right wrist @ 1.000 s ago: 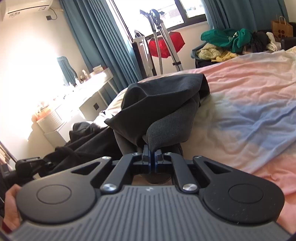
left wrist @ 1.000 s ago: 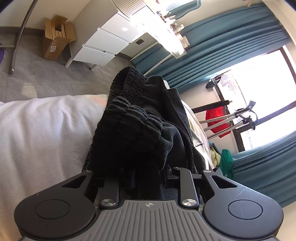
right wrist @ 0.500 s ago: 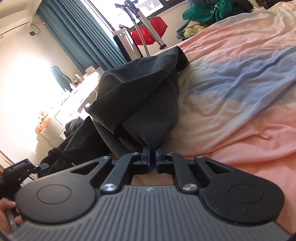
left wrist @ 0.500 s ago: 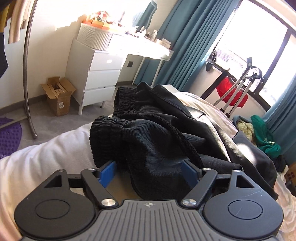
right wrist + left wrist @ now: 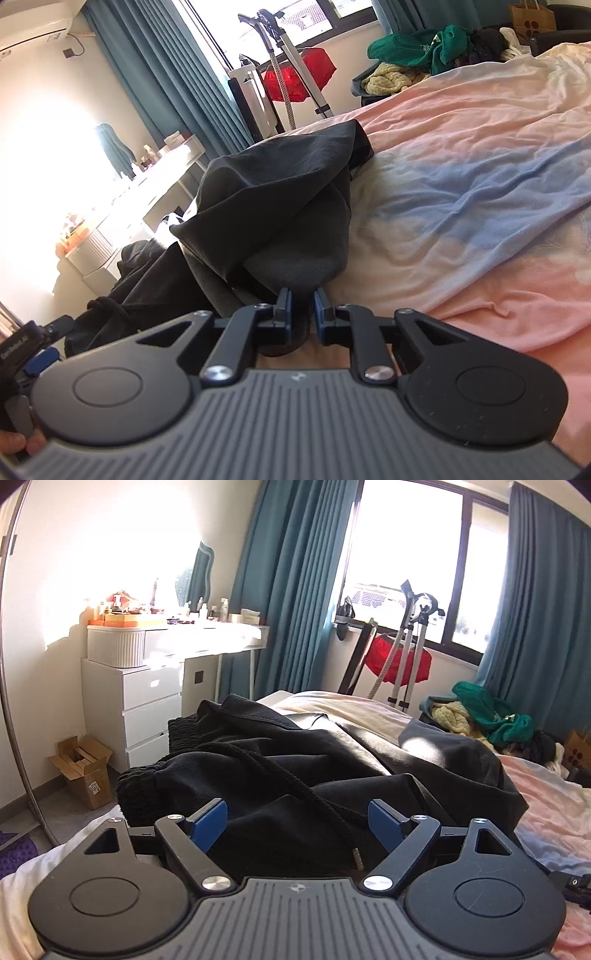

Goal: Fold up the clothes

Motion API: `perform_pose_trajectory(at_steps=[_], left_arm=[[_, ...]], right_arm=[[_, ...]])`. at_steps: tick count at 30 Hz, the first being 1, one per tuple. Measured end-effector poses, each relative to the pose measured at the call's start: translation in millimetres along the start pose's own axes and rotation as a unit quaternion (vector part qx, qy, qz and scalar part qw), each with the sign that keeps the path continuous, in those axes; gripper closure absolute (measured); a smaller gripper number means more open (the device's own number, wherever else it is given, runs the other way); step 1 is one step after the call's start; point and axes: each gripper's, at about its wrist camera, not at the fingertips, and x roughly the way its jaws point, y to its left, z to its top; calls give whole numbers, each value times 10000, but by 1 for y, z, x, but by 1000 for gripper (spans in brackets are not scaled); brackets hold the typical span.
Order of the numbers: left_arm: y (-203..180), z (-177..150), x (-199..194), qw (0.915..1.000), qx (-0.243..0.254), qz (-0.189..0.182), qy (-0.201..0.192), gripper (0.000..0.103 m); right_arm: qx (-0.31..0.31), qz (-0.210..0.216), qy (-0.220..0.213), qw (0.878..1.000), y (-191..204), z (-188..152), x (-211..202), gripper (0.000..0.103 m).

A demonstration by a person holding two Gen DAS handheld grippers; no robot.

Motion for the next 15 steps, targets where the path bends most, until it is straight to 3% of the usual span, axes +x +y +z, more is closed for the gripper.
perform_pose_trajectory(at_steps=[4, 6, 7, 11, 15], left_arm=[[-42, -1, 10, 9952, 968, 110, 40, 17], [-61, 1, 15, 9914, 1305, -59, 26, 17], [-72, 4, 19, 9893, 1435, -243, 15, 17], [-120, 15, 32, 9744, 2054, -916, -36, 20], [-171, 23, 49, 9447, 2959, -1412, -48, 20]], right_arm=[[265, -176, -380, 9988, -16, 11, -21, 56], [403, -315, -601, 9969, -23, 15, -31, 36], [482, -378, -697, 9957, -27, 17, -35, 33], [836, -355, -727, 9932, -42, 25, -44, 31], [1145, -224, -808, 9899, -57, 33, -49, 31]])
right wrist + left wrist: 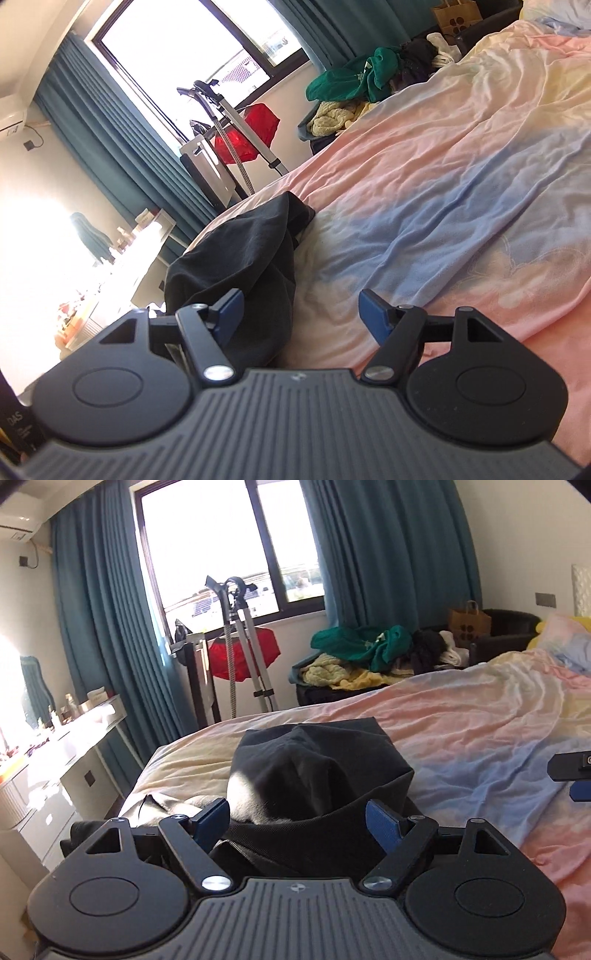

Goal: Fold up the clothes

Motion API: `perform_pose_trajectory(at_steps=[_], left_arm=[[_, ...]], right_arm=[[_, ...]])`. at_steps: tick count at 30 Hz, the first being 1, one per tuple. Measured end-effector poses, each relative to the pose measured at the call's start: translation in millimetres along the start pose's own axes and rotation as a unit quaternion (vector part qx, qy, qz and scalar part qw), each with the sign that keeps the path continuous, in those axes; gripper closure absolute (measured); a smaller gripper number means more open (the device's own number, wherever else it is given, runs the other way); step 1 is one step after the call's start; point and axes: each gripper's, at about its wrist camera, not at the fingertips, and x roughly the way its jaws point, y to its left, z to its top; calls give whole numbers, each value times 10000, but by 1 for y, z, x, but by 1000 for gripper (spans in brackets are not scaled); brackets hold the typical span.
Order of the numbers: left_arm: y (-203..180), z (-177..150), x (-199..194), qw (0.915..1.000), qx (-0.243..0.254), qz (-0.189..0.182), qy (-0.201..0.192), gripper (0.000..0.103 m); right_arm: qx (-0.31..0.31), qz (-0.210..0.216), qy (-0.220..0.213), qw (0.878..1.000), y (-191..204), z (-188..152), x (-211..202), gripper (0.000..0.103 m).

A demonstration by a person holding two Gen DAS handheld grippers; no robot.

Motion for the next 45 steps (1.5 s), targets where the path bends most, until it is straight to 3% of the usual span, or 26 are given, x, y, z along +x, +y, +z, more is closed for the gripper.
perform_pose_trajectory(at_steps=[4, 7, 11, 14, 15, 17, 18, 21, 24, 28, 30, 33, 35, 37, 40, 43, 45], left_arm=[[-28, 23, 48, 9956, 792, -283, 400, 24], [-41, 28, 78, 9871, 1181, -781, 752, 34], [-54, 27, 114, 9766, 1566, -907, 1160, 35], [-70, 26, 127, 9683, 1951, -945, 1240, 39], [-74, 23, 130, 9649, 2130, -875, 1261, 43], [-86, 19, 138, 9584, 2386, -667, 1420, 81], [-88, 18, 140, 9572, 2417, -506, 1511, 92], [-82, 32, 141, 9673, 2171, -144, 1306, 97], [-56, 72, 135, 9853, 1415, 188, 933, 97], [3, 125, 136, 9953, 339, 856, 305, 97], [37, 146, 144, 9919, -301, 1230, 97, 97], [91, 166, 169, 9731, -1099, 2023, -17, 97], [117, 163, 196, 9609, -1279, 2450, 176, 97], [137, 149, 224, 9528, -1413, 2634, 529, 97], [168, 112, 254, 9448, -1987, 2446, 894, 97], [197, 76, 256, 9364, -2849, 1859, 867, 94], [205, 65, 248, 9373, -2980, 1608, 825, 91]], right_arm=[[470, -99, -203, 9986, -27, 15, 0, 31], [947, -203, -269, 9949, -48, 24, 5, 31], [1360, -248, -228, 9901, -67, 26, 15, 31], [1436, -159, 45, 9895, -69, 20, 25, 31], [1420, -144, 90, 9897, -68, 19, 26, 31], [1360, -144, 140, 9905, -65, 16, 28, 31], [1326, -152, 153, 9909, -64, 15, 29, 31], [1344, -140, 198, 9906, -63, 12, 29, 31], [1357, -153, 218, 9904, -63, 10, 28, 31], [1270, -144, 230, 9915, -61, 7, 33, 31], [1149, -125, 305, 9928, -57, 4, 39, 31], [964, -148, 412, 9944, -52, 0, 48, 31], [937, -173, 492, 9942, -51, -2, 54, 31], [936, -201, 581, 9937, -53, -5, 60, 31], [874, -287, 612, 9939, -56, -7, 66, 31], [776, -335, 631, 9944, -57, -8, 73, 31], [617, -352, 653, 9953, -55, -10, 78, 31]])
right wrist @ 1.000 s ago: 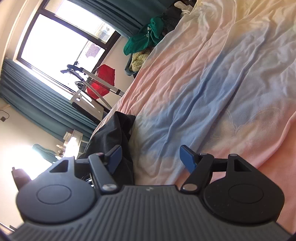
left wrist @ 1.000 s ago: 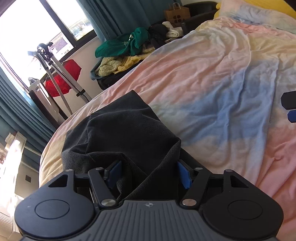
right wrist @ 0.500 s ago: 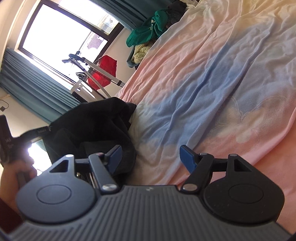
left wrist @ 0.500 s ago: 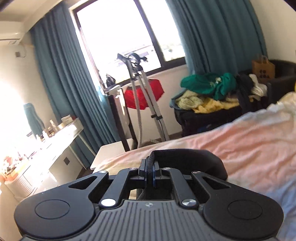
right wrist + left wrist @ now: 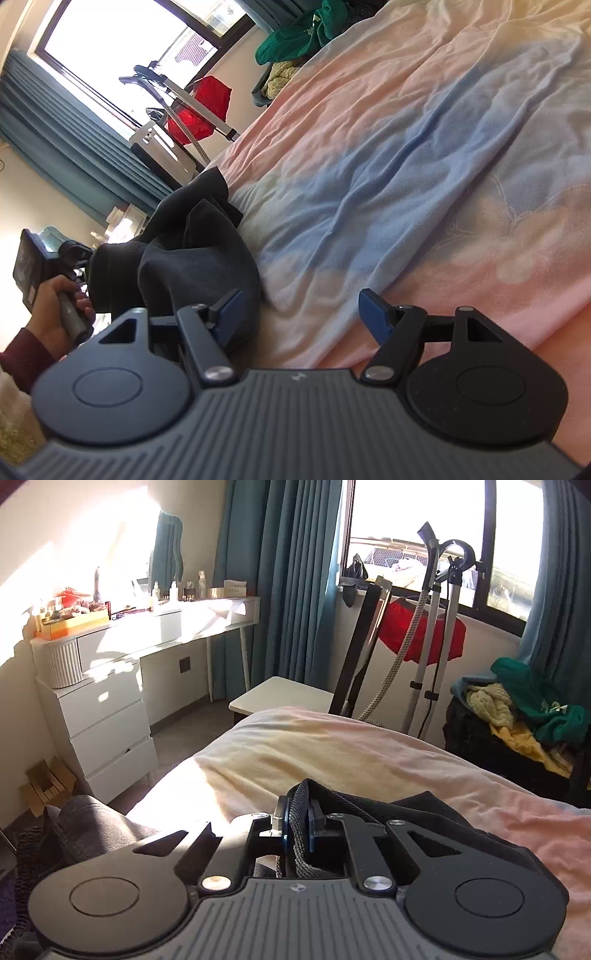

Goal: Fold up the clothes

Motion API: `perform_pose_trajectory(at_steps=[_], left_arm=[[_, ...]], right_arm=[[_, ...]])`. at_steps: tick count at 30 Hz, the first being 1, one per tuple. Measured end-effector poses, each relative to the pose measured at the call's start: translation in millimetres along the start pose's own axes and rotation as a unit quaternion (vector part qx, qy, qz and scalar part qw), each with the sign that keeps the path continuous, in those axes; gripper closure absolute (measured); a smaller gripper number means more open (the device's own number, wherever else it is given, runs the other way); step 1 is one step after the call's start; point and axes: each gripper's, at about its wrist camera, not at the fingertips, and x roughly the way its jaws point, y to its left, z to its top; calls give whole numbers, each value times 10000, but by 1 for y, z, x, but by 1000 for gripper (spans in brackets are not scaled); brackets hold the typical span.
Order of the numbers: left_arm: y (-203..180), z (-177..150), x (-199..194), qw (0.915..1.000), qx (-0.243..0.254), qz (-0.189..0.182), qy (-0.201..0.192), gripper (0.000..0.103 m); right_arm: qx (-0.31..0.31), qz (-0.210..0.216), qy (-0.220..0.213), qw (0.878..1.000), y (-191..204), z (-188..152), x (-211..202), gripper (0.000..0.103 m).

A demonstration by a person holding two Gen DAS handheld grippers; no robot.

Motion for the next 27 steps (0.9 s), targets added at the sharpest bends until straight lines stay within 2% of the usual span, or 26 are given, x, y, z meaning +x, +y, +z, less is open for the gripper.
perform_pose_trajectory(at_steps=[1, 3, 4, 5, 7, 10, 13, 17, 20, 23, 27], left_arm=[[6, -2, -3, 9999, 2, -122, 17, 86], [14, -2, -21, 9991, 130, -393, -55, 81], [18, -3, -31, 9983, 183, -547, -123, 71], [20, -6, -46, 9968, 262, -731, -166, 56], [24, -11, -74, 9953, 386, -834, -293, 40], [29, -26, -120, 9945, 582, -810, -312, 37], [39, -51, -168, 9913, 720, -1019, -407, 34], [52, -94, -226, 9867, 882, -1294, -433, 28], [62, -132, -266, 9834, 995, -1457, -428, 27], [73, -165, -299, 9802, 1101, -1595, -418, 25], [82, -191, -325, 9778, 1351, -1510, -536, 22]], right_arm=[[-83, -12, 16, 10000, 1, -1, 2, 31], [-168, 64, 67, 9998, 5, -3, 5, 31], [-205, 107, 77, 9997, 8, -4, 5, 31], [-272, 135, 64, 9995, 11, -5, 4, 31], [-445, 218, 9, 9988, 18, -8, -1, 31], [-707, 361, -70, 9968, 27, -14, -10, 31], [-982, 517, -159, 9937, 39, -19, -20, 31], [-1330, 755, -351, 9876, 54, -23, -33, 31], [-1429, 907, -425, 9847, 60, -26, -44, 31], [-1520, 989, -485, 9822, 63, -29, -53, 31], [-1651, 1023, -532, 9795, 64, -37, -58, 31]])
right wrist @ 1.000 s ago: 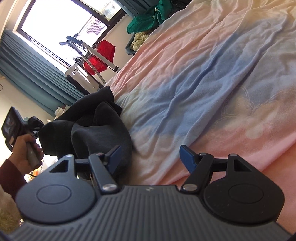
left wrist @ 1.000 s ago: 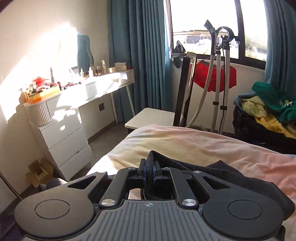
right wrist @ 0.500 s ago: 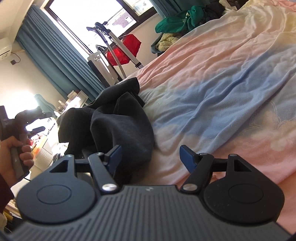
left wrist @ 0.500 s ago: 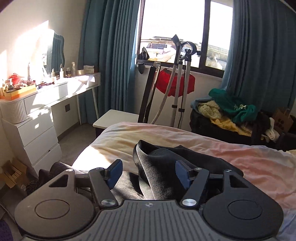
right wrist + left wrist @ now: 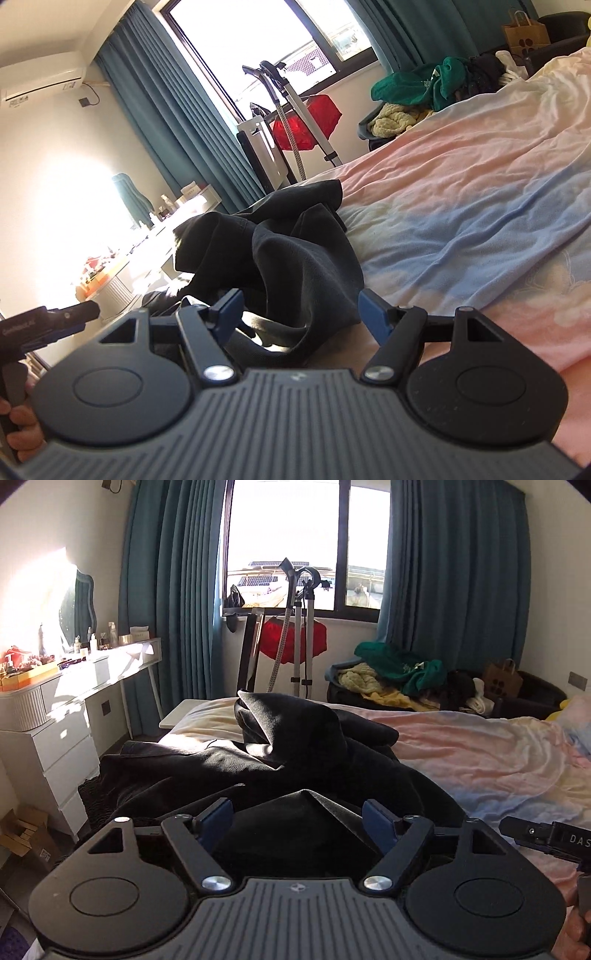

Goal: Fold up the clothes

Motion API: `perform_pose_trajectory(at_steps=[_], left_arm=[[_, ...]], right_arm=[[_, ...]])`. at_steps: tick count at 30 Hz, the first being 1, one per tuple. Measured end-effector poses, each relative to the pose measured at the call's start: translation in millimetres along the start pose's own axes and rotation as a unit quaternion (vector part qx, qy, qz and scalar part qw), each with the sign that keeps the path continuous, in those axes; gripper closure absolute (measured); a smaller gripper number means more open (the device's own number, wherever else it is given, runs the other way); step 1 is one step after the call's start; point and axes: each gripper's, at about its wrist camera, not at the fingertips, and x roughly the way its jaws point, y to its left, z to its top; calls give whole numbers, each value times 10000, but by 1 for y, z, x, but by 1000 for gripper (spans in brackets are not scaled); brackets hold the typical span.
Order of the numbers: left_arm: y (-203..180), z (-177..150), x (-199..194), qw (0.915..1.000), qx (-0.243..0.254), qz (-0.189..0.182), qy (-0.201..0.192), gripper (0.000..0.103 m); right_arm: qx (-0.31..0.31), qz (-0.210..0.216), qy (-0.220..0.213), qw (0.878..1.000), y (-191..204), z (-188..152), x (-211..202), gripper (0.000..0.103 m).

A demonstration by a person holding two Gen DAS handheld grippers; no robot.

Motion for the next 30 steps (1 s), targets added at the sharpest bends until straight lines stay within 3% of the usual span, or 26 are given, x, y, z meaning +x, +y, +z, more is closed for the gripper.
perform_pose_trajectory(at_steps=[3, 5, 6, 9, 13, 17, 19, 23, 27, 30], left_arm=[[-3, -9, -12, 9995, 118, 237, -167, 21], [-5, -14, -17, 9966, -79, 747, -334, 21], [-4, -14, -16, 9956, -220, 825, -378, 21], [-2, -21, -13, 9935, -571, 899, -394, 21], [7, -33, -4, 9936, -784, 804, -118, 21], [13, -30, -5, 9942, -66, 1062, -132, 22], [19, -29, -6, 9935, 18, 1118, -228, 22], [42, -27, 8, 9952, -586, 784, -22, 22], [54, -30, 26, 9962, -539, 634, 255, 22], [70, -31, 37, 9949, -784, 561, 300, 22]], right_arm=[[-129, 31, -45, 9999, 5, -5, 1, 31], [-188, 55, -104, 9998, 7, -7, 2, 31], [-188, 98, -140, 9997, 8, -8, 2, 32], [-177, 335, -157, 9992, 9, -11, 2, 32], [-129, 369, -78, 9992, 8, -13, 4, 43], [180, 308, 2, 9994, 3, 10, 21, 51], [332, 263, 108, 9990, 3, 29, 40, 51], [339, 114, 337, 9988, 1, 64, 98, 51], [378, -293, 798, 9957, -5, 81, 176, 51], [-6, -651, 938, 9935, -3, 87, 225, 51]])
